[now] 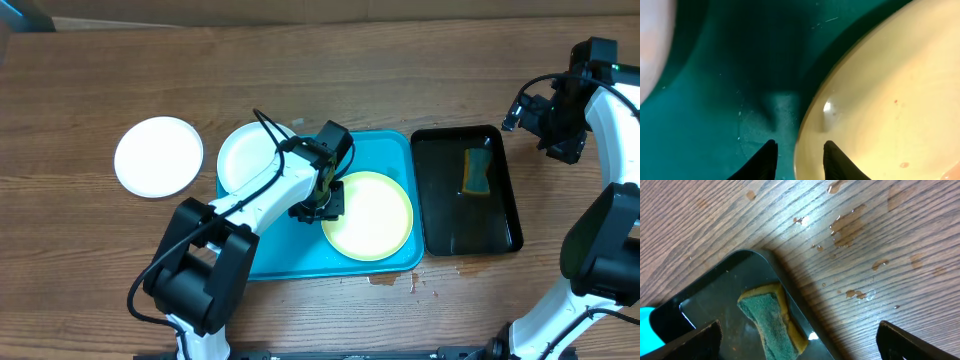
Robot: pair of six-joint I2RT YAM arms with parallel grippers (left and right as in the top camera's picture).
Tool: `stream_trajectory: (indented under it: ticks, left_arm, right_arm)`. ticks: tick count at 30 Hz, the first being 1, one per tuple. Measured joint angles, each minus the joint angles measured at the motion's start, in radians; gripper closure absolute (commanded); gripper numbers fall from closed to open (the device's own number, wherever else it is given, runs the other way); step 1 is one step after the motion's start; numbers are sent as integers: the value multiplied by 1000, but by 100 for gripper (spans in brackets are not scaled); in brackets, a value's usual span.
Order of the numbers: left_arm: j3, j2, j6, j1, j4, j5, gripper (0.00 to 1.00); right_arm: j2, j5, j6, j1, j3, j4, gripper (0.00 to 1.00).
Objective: Clean dirty plates on tray and stack at the side
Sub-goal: 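Lift the yellow plate's edge with the left gripper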
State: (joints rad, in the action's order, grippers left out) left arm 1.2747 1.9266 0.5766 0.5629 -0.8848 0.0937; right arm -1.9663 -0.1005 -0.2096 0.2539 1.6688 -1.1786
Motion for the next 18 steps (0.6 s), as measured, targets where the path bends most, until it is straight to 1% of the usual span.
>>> stream_trajectory:
  ticks: [2,4,5,13,18]
  left_arm:
    - [0,12,0,7,7,0,79]
    - [-1,30,0,13,13,1,95]
    - [-1,34,6,13,13,7,96]
    - [16,30,-34,6,-9,18,96]
    - [72,40,-64,-27,-112,20,96]
  right_arm:
    - [0,-1,0,0,0,0,0]
    - [0,0,0,0,0,-1,0]
    - [0,0,0,0,0,0,0]
    - [0,0,0,0,0,1,0]
    - [0,0,0,0,0,0,0]
